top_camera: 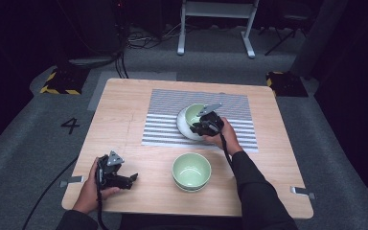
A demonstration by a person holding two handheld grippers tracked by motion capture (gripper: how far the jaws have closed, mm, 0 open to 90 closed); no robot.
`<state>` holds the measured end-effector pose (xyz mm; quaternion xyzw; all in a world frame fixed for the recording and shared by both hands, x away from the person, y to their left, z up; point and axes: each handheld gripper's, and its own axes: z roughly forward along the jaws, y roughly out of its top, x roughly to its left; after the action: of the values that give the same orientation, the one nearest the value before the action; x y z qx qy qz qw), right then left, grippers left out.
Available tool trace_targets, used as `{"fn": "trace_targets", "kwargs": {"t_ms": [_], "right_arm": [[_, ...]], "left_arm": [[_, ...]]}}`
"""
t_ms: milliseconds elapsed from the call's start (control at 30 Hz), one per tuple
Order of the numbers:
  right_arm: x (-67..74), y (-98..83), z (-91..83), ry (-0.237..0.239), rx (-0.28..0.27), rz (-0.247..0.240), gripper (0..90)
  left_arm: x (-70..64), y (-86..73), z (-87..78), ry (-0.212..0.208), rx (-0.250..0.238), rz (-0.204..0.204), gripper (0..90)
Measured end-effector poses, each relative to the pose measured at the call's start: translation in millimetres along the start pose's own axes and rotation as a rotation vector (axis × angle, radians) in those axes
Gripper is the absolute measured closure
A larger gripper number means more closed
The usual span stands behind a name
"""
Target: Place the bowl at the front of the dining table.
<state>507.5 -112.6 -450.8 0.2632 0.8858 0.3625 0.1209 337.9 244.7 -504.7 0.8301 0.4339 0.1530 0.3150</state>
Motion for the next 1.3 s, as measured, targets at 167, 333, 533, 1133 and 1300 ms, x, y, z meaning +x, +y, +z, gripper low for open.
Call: {"fn": "trace_targets", "kwargs": {"t_ms": [167, 333, 533, 1133, 1300], "right_arm": [[-2.9, -3.8, -4.1, 0.022, -0.008, 0.029, 69.2], [-4.8, -8.2, -7.0, 0.017, 0.011, 0.029, 66.2], [-5.4, -11.2, -12.6, 0.012, 0.021, 0.025, 63.9], [-7.6, -12.4, -29.8, -0.026, 0.035, 0.028, 50.9], [-6.8, -12.8, -32.7, -0.033, 0.037, 0.029, 48.2]], "left_arm": [[0.0, -0.1, 0.1, 0.0, -0.002, -0.001, 0.3], [-0.4, -0.1, -0.1, 0.002, 0.001, -0.004, 0.3], [-0.3, -0.2, 0.1, 0.002, -0.002, -0.003, 0.3], [-0.3, -0.1, -0.1, 0.001, 0.0, -0.004, 0.3], [-0.4, -0.1, -0.1, 0.002, 0.0, -0.004, 0.3]]}}
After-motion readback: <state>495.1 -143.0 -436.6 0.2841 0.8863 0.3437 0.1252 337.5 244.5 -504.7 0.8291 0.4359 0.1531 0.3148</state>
